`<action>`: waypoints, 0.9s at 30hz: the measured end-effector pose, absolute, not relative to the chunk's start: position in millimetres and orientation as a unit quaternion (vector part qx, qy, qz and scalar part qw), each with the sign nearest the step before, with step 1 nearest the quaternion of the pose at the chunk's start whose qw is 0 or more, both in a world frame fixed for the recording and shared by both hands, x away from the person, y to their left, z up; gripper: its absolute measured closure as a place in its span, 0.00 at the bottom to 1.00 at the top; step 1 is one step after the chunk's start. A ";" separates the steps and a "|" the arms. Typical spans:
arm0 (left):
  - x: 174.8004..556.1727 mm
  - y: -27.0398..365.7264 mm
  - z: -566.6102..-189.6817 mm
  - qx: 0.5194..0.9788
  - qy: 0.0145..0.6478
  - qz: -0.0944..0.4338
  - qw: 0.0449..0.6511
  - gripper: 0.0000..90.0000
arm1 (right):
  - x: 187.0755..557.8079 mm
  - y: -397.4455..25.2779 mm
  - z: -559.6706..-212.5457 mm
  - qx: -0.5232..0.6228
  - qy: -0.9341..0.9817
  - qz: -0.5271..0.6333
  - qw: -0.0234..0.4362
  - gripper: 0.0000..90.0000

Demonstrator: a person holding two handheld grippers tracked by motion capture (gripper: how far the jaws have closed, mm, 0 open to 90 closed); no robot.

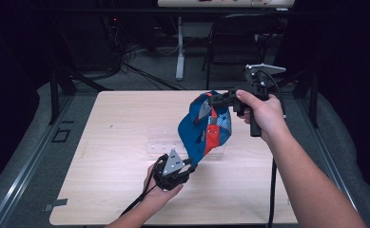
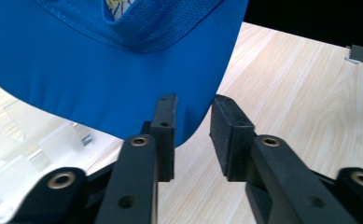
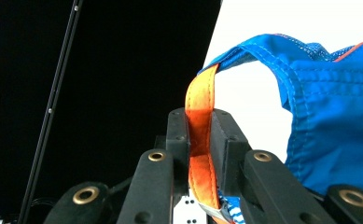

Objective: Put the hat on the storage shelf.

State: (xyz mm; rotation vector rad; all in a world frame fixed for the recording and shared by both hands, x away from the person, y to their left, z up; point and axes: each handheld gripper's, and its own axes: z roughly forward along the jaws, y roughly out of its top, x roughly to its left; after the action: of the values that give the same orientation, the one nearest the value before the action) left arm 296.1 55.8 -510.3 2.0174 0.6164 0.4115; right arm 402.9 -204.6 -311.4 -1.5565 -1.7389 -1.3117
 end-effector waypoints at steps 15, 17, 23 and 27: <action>294.1 71.7 -507.9 0.831 0.242 0.189 0.464 0.96 | 403.7 -199.7 -310.7 -0.565 -0.635 -0.475 0.226 0.87; 293.5 75.0 -506.6 0.830 0.242 0.193 0.463 0.97 | 403.4 -199.5 -309.7 -0.565 -0.636 -0.475 0.225 0.87; 295.4 80.7 -504.0 0.827 0.246 0.200 0.464 0.97 | 403.2 -197.2 -307.1 -0.563 -0.638 -0.475 0.224 0.87; 298.6 83.3 -503.0 0.825 0.249 0.197 0.468 0.98 | 403.6 -195.4 -306.0 -0.563 -0.638 -0.476 0.223 0.87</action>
State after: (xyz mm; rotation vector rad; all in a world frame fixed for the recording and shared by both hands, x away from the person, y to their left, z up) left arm 298.6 83.3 -503.0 2.0225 0.6099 0.4820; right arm 403.6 -195.4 -306.0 -1.5537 -1.7609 -1.3157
